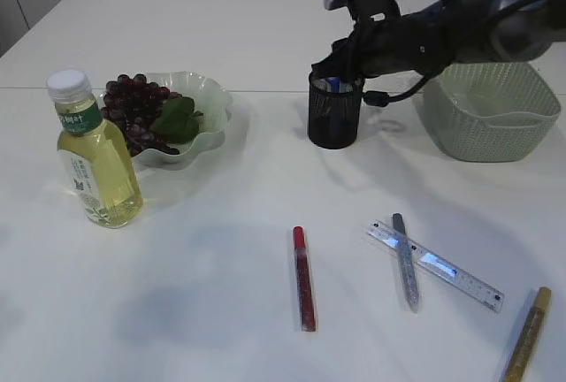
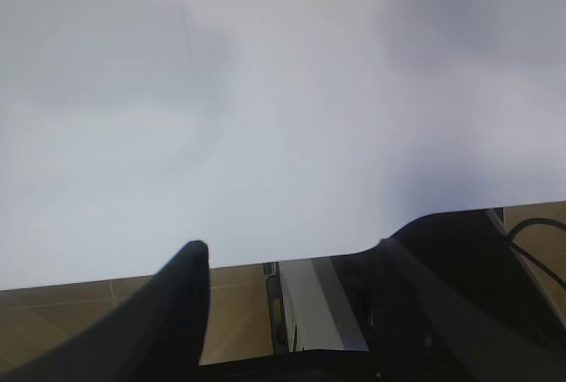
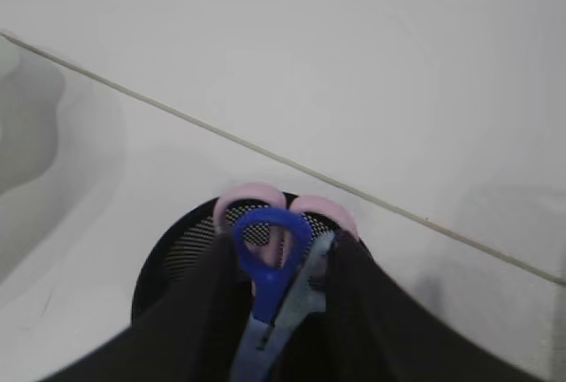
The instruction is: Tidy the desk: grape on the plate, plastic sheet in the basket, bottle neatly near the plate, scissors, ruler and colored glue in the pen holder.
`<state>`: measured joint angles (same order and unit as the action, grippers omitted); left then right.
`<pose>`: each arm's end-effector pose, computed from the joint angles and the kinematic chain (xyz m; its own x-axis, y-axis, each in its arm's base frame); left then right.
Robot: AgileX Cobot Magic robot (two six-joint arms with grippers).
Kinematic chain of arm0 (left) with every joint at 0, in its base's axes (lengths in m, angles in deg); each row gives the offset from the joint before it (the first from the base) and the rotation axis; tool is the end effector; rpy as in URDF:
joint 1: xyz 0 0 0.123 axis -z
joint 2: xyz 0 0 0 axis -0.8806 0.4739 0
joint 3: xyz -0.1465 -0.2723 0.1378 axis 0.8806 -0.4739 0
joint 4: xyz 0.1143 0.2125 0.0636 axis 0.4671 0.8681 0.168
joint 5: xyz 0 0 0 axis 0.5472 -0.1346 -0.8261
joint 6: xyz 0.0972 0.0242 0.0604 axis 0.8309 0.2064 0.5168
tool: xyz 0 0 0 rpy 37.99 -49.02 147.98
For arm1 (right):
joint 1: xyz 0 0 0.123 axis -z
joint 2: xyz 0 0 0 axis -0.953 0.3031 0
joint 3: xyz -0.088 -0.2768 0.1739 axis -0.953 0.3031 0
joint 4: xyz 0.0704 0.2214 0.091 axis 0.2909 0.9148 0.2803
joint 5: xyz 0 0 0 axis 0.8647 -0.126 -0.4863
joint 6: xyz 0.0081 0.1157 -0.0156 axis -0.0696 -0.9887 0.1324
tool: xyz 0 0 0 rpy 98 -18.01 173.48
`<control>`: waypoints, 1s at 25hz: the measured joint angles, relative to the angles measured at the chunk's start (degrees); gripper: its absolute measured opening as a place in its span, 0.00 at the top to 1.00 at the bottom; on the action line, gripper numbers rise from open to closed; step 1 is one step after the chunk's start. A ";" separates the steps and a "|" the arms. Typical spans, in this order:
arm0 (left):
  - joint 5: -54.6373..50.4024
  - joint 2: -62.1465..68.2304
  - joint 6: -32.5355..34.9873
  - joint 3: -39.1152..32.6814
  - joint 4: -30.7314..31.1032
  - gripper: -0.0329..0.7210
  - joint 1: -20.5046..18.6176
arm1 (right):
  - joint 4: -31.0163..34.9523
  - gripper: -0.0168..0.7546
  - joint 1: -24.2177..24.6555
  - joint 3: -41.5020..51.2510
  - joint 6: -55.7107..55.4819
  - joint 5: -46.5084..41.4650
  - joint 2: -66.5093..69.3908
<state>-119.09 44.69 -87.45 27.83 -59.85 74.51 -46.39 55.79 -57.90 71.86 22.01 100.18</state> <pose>0.1474 -0.0392 0.3154 -0.9776 0.0202 -0.2095 0.0398 0.9952 -0.0896 0.5334 0.1555 0.2285 -0.4495 -0.2960 -0.8428 -0.3379 0.9297 -0.1463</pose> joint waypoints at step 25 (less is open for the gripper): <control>3.09 0.00 1.54 0.00 0.91 0.39 0.00 | 20.56 0.57 -1.17 -9.01 12.22 -64.61 -9.95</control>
<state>-116.00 44.69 -85.91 27.83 -58.94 74.51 -25.83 54.61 -66.91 84.08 -42.60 90.23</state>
